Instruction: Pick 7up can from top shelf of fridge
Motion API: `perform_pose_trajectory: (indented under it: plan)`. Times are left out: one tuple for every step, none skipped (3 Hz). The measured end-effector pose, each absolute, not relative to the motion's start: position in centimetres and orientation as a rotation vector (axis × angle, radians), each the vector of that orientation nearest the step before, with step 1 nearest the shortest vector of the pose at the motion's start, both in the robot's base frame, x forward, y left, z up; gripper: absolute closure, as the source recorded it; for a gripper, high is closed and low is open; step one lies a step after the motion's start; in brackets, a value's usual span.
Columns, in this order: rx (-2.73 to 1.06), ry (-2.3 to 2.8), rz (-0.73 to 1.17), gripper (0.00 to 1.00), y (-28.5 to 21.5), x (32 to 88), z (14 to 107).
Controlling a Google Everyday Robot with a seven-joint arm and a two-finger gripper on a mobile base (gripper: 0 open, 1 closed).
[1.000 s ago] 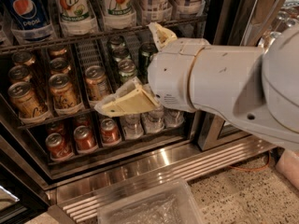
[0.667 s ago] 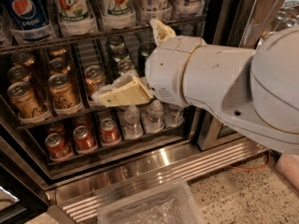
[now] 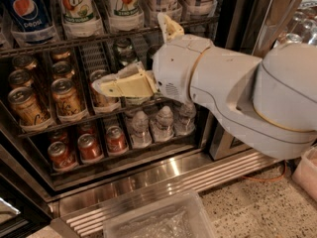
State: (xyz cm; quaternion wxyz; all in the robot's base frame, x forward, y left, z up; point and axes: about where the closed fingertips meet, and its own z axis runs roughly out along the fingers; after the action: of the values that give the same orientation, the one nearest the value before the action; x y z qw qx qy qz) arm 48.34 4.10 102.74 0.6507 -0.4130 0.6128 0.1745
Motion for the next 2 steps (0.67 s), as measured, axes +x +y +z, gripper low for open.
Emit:
perform_pose_trajectory:
  plan:
    - [-0.914,1.327,0.416,0.00,4.6,49.3,103.3]
    - [-0.892,1.278,0.399,0.00,5.0,51.4,103.6]
